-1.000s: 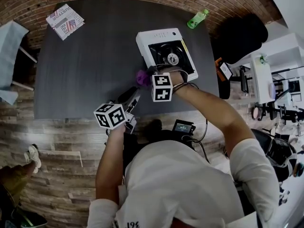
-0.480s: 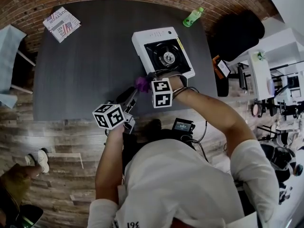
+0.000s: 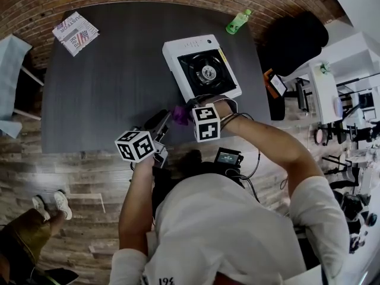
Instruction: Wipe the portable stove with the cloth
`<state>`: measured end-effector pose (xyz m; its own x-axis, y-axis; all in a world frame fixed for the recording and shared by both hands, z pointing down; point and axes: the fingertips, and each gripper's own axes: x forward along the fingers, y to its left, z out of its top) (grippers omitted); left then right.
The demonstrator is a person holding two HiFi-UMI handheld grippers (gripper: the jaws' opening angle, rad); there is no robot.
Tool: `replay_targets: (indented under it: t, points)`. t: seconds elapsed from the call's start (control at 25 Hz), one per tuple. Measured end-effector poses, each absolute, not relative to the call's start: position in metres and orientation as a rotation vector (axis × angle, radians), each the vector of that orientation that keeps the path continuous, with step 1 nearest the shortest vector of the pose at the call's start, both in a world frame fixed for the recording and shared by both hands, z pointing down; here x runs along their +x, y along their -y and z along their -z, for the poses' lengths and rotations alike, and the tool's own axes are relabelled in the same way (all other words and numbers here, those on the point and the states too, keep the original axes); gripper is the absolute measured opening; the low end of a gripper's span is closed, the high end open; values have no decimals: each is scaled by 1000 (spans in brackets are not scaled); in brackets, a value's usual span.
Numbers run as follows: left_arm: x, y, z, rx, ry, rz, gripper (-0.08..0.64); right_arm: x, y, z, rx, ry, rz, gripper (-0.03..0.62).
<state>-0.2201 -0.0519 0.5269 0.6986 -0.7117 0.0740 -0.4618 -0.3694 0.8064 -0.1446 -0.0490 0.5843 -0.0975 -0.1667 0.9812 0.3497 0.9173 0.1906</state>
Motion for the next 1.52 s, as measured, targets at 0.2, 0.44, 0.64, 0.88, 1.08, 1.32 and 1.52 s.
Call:
replay_targets:
  t: [0.2, 0.44, 0.64, 0.88, 1.08, 1.32, 1.52]
  points:
    - [-223, 55, -528, 2035, 901, 354, 103, -141, 35, -572, -187, 1641, 359, 88]
    - [-224, 60, -527, 2038, 898, 354, 103, -143, 34, -542, -189, 1699, 294, 89]
    - [-226, 66, -525, 2036, 896, 354, 103, -146, 62, -519, -110, 1729, 303, 89]
    - [-228, 72, -519, 2046, 896, 354, 103, -150, 108, -515, -21, 1716, 341, 89]
    - [-229, 74, -515, 2052, 900, 362, 103, -150, 157, -519, 68, 1671, 372, 89]
    - [-232, 70, -521, 2029, 913, 368, 103, -156, 212, -522, 203, 1622, 390, 89]
    - [-235, 69, -527, 2015, 926, 370, 103, -166, 237, -526, 240, 1579, 435, 89]
